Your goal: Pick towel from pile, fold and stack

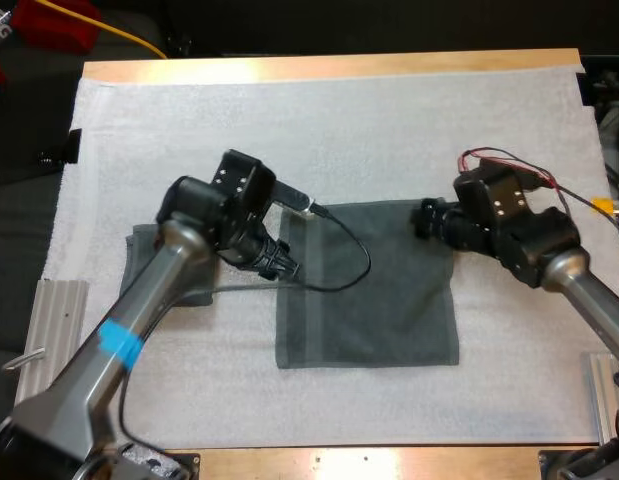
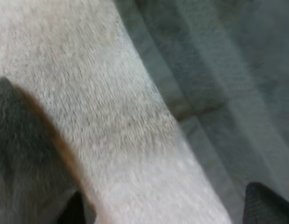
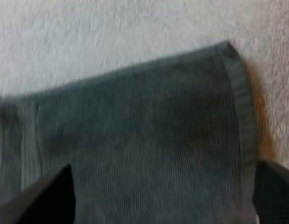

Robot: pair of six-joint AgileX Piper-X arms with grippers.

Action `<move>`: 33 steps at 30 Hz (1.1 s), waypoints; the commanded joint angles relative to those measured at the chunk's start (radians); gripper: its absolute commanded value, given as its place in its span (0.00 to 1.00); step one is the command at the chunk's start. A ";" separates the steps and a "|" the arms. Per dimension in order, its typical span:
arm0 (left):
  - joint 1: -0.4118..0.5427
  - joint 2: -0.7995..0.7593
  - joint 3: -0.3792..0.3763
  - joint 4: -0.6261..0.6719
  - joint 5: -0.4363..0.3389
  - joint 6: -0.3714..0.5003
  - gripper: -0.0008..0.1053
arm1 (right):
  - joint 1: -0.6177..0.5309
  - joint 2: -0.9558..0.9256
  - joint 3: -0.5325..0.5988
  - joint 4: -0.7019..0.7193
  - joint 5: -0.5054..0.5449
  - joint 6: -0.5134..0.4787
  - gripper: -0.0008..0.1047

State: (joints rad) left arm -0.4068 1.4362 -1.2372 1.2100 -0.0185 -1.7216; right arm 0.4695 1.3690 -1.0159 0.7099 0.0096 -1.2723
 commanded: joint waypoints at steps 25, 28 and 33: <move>-0.003 -0.657 0.283 0.054 0.219 -0.237 0.63 | 0.093 -0.370 0.082 0.380 -0.099 -0.078 0.72; -0.003 -0.704 0.284 0.083 0.219 -0.244 0.63 | 0.115 -0.428 0.121 0.380 -0.099 -0.034 0.72; -0.003 -0.760 0.284 0.151 0.219 -0.242 0.63 | 0.145 -0.523 0.180 0.380 -0.102 0.047 0.72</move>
State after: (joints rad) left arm -0.4068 0.6787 -0.9537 1.3574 0.1976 -1.9541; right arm 0.6115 0.8534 -0.8340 1.0825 -0.0851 -1.2349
